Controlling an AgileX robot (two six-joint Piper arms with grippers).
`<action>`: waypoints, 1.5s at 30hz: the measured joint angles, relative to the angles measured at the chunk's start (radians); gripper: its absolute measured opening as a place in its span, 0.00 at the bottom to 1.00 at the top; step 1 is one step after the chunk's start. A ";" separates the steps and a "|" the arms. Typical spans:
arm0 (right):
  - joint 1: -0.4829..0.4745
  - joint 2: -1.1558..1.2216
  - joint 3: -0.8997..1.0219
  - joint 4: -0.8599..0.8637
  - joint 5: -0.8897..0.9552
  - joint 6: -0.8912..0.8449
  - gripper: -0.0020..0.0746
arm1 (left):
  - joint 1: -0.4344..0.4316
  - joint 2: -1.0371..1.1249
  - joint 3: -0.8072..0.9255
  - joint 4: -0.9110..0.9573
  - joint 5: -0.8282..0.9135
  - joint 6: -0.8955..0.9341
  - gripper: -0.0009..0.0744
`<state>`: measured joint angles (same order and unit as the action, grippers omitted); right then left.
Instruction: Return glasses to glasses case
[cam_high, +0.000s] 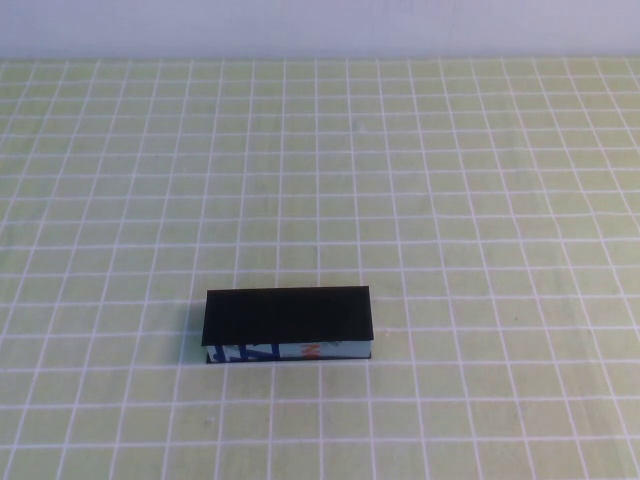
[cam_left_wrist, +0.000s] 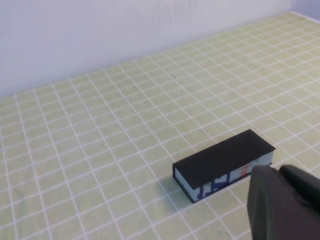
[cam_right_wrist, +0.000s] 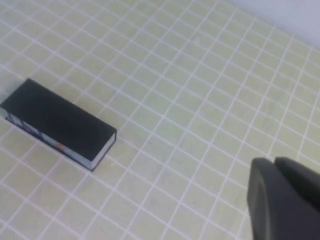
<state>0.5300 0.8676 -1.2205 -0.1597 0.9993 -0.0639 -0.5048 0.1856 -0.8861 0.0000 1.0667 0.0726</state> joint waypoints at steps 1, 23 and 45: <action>0.000 -0.042 0.047 0.006 -0.040 0.010 0.00 | 0.000 0.000 0.020 -0.011 -0.013 -0.008 0.01; 0.000 -0.694 0.843 0.063 -0.513 0.055 0.00 | 0.000 0.000 0.350 -0.112 -0.253 -0.032 0.01; 0.000 -0.696 0.855 0.063 -0.476 0.056 0.00 | 0.000 0.000 0.350 -0.096 -0.247 -0.034 0.01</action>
<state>0.5300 0.1720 -0.3655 -0.0971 0.5232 -0.0075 -0.5048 0.1856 -0.5361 -0.0960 0.8192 0.0383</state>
